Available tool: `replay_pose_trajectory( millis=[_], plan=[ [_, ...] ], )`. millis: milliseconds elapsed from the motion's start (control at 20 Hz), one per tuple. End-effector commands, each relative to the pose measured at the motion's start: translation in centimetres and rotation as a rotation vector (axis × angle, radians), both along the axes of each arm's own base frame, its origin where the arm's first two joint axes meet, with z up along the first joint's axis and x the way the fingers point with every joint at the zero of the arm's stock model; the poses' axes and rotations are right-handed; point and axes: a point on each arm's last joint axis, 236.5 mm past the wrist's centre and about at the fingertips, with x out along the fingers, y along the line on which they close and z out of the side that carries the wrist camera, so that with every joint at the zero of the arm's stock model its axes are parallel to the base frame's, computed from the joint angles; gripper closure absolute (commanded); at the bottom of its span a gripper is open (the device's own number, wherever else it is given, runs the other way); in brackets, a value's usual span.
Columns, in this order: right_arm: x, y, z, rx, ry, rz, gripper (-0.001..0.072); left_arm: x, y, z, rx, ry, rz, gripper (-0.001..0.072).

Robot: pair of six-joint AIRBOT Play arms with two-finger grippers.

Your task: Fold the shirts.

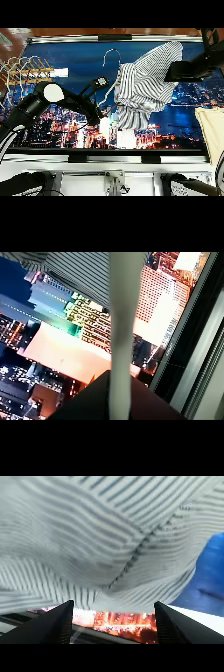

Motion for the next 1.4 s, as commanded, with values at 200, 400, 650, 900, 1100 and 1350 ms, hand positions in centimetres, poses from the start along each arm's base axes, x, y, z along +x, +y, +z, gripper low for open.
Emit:
replay_pose_trajectory(
  millis=[200, 400, 650, 900, 1100, 1350],
  plan=[
    [3.0, 1.2, -2.7, 0.082, 0.061, -0.117, 0.0342, 0.8, -0.4, 0.6, -0.033, -0.024, 0.024, 0.0652],
    [2.8, 0.2, -2.0, 0.036, 0.020, -0.107, 0.0629, 0.9, -0.4, 0.5, -0.030, -0.025, 0.024, 0.0652],
    [0.4, -3.3, 3.4, -0.086, -0.151, -0.139, 0.0630, 0.6, 0.1, 0.1, -0.002, -0.022, 0.010, 0.0652],
    [0.1, -4.0, 11.2, -0.081, -0.470, -0.153, 0.0630, -0.6, -0.4, -0.1, 0.012, -0.017, -0.041, 0.0652],
    [0.7, -3.1, 14.6, -0.076, -0.628, -0.091, 0.0630, -2.5, -2.3, -0.2, 0.010, -0.038, -0.124, 0.0652],
    [1.3, -3.6, 13.8, -0.102, -0.608, -0.095, 0.0629, -2.6, -3.5, 0.1, -0.013, -0.070, -0.130, 0.0652]
  ],
)
